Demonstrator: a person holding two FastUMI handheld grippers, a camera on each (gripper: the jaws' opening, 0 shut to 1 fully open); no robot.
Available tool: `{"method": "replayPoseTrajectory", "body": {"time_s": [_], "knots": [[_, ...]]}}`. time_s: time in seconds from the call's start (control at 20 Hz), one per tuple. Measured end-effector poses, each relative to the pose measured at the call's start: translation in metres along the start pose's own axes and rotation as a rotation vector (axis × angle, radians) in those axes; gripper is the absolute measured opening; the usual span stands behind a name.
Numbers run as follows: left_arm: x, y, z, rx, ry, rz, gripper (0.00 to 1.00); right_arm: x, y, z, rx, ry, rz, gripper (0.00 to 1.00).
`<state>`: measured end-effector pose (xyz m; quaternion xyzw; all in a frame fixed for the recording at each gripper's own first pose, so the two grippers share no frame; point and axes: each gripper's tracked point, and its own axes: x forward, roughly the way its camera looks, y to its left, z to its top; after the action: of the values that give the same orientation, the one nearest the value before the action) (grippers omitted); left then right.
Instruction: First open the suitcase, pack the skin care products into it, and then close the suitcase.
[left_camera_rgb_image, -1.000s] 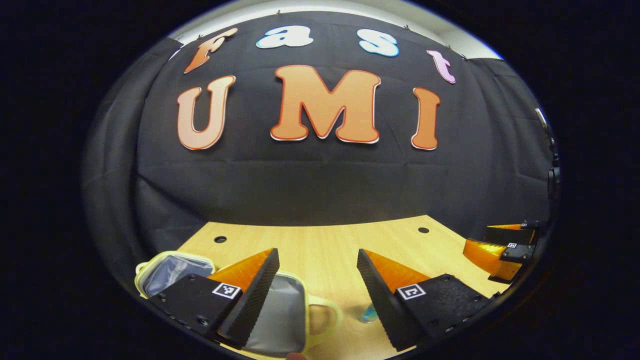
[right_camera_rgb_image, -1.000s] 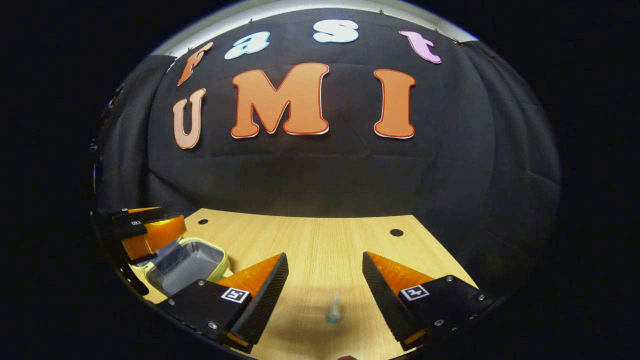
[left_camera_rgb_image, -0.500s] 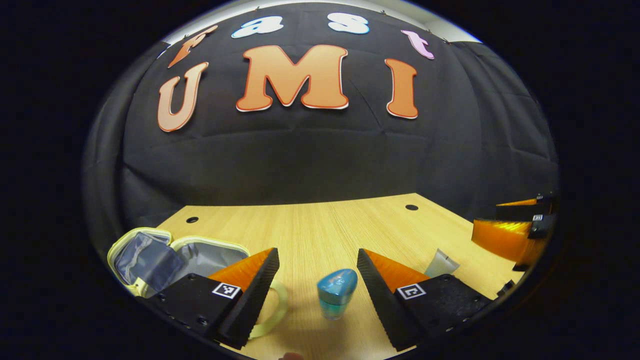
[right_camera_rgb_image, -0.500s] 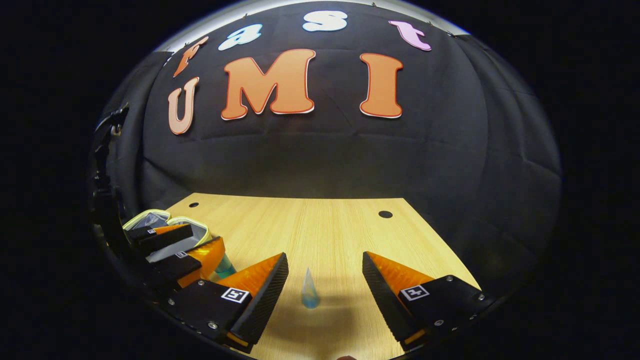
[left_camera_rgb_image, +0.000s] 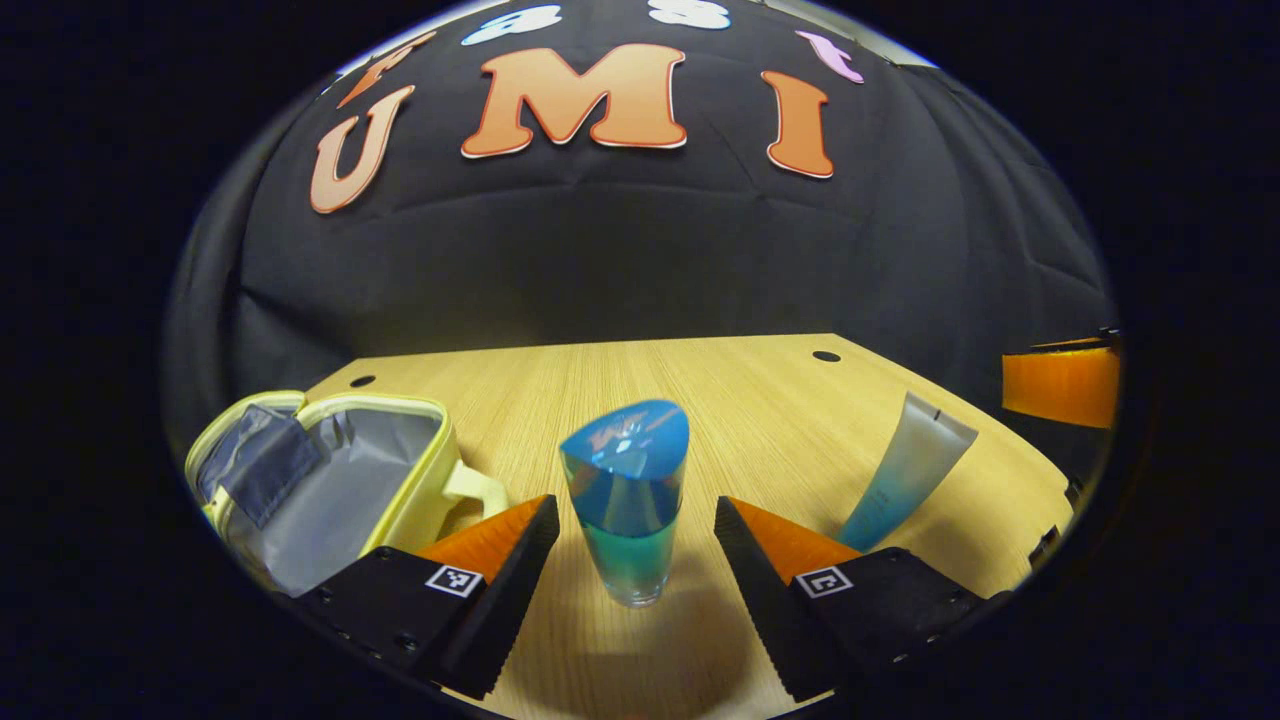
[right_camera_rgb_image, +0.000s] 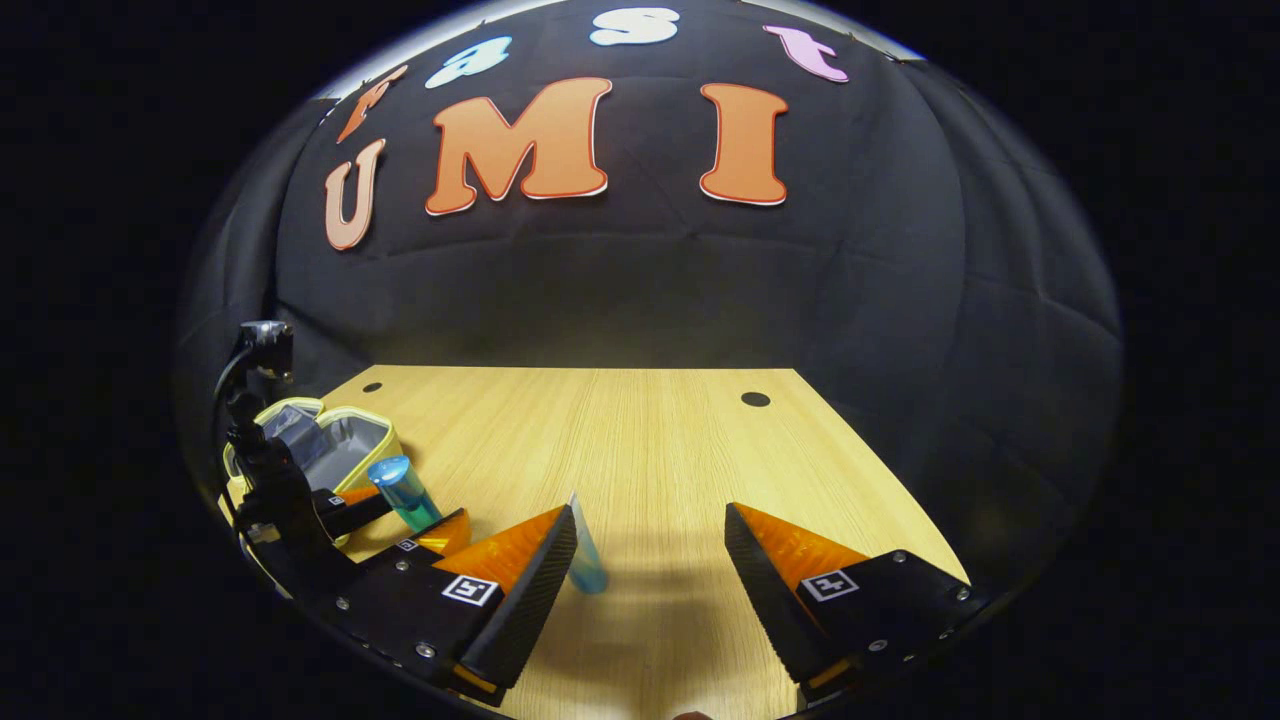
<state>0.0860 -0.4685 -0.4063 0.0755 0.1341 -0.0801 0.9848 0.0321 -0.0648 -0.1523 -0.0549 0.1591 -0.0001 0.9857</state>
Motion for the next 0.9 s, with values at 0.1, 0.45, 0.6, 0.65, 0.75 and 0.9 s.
{"method": "replayPoseTrajectory", "body": {"time_s": [0.1,0.45,0.6,0.65,0.75,0.9], "knots": [[0.003,0.0,-0.005,0.02,0.001,0.013,0.96,0.002,-0.001,-0.004,-0.003,0.009,0.0,0.94],[0.01,0.002,-0.009,0.036,0.028,-0.014,0.49,0.004,0.012,-0.02,-0.013,0.031,0.021,0.95],[0.003,0.003,-0.007,0.012,0.099,-0.038,0.49,0.004,0.026,-0.025,-0.026,0.028,0.053,0.95],[-0.001,0.004,-0.004,0.004,0.118,-0.049,0.49,0.006,0.028,-0.029,-0.04,0.034,0.056,0.95],[-0.023,0.009,0.006,-0.004,0.143,-0.067,0.49,0.011,0.037,-0.035,-0.052,0.047,0.071,0.95],[-0.051,0.019,0.028,-0.009,0.149,-0.094,0.49,0.023,0.053,-0.054,-0.057,0.103,0.1,0.95]]}}
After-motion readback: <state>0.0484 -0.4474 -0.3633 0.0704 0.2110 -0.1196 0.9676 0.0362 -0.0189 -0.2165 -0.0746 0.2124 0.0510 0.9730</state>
